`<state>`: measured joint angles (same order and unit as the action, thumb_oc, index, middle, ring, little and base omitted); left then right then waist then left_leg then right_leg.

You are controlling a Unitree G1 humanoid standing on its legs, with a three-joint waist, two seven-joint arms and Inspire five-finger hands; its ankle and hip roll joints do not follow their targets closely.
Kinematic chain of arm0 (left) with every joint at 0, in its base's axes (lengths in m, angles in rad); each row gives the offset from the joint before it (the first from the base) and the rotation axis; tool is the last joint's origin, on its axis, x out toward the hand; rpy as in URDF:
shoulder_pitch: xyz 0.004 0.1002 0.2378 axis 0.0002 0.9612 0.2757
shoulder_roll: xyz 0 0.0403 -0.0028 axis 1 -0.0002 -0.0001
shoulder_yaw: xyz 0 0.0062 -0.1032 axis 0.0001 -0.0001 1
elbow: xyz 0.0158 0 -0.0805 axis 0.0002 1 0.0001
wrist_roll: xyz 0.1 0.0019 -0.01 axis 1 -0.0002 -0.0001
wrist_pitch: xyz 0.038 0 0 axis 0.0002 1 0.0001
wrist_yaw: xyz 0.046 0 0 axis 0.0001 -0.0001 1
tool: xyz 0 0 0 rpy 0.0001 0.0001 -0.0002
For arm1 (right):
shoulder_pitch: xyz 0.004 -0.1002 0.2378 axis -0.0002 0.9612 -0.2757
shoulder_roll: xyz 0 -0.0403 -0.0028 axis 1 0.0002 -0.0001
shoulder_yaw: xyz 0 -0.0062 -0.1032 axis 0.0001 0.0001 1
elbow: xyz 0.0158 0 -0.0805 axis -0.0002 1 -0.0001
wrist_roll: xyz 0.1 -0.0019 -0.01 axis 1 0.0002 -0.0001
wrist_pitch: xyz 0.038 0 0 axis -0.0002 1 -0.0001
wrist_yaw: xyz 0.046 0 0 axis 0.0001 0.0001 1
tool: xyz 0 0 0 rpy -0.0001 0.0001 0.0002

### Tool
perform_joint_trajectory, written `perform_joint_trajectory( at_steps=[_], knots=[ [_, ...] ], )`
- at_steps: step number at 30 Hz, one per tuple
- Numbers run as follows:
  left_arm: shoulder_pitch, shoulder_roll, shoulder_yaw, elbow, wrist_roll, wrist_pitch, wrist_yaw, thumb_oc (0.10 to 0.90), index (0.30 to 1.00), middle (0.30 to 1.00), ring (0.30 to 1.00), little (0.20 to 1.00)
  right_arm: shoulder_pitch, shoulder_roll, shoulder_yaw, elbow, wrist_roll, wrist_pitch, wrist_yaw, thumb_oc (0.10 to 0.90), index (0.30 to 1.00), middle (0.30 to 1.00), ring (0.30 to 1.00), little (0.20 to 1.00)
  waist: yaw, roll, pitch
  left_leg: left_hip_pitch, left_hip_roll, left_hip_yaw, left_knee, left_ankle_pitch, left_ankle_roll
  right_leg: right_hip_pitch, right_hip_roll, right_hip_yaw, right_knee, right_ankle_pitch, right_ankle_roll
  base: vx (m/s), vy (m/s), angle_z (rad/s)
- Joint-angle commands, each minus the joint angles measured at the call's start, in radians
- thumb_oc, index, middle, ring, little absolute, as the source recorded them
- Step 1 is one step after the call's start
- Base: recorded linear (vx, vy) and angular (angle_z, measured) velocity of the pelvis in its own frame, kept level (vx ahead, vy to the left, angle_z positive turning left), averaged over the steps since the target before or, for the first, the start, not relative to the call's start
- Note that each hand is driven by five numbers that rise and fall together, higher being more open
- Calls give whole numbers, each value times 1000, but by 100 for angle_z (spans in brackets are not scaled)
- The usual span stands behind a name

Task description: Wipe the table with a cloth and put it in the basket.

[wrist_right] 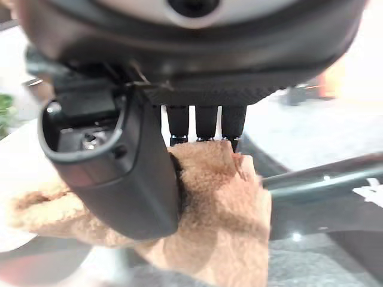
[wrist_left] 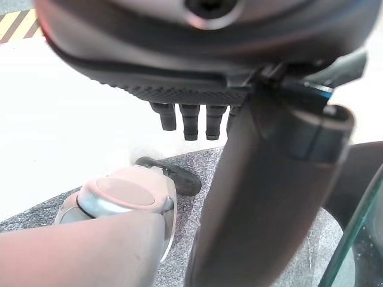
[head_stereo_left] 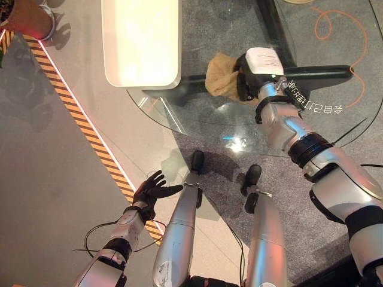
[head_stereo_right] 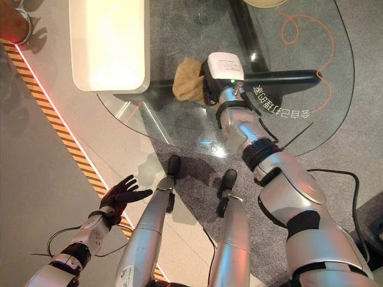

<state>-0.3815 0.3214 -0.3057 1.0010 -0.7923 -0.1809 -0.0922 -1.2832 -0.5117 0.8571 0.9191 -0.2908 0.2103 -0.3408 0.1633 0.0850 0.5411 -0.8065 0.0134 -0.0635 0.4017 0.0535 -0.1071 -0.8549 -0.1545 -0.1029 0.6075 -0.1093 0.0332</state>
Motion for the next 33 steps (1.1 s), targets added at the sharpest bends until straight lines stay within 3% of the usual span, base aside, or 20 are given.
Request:
perform_joint_trajectory(
  at_steps=[1,20,33],
  knots=[
    [38,2,-27,1,1,-26,17,800,900,900,900,900,-179,-81,-20,37,49,-1,-139,100,300,300,300,200,-10,48,-21,21,-79,49,39,-87,99,17,32,-82,-24,8,-4,0,0,0],
    [31,29,-26,11,-51,-14,7,800,900,900,900,900,-161,-210,-137,184,181,4,-390,100,300,300,300,200,-35,45,-21,9,-69,53,51,-102,106,6,43,-69,-11,-1,-5,0,0,0],
    [33,48,-18,19,-66,-13,-1,800,900,900,900,900,-151,-274,-188,207,248,-44,-523,100,300,300,300,200,-49,32,-21,8,-62,53,56,-110,106,9,55,-61,-15,-5,-5,0,0,0]
  ],
)
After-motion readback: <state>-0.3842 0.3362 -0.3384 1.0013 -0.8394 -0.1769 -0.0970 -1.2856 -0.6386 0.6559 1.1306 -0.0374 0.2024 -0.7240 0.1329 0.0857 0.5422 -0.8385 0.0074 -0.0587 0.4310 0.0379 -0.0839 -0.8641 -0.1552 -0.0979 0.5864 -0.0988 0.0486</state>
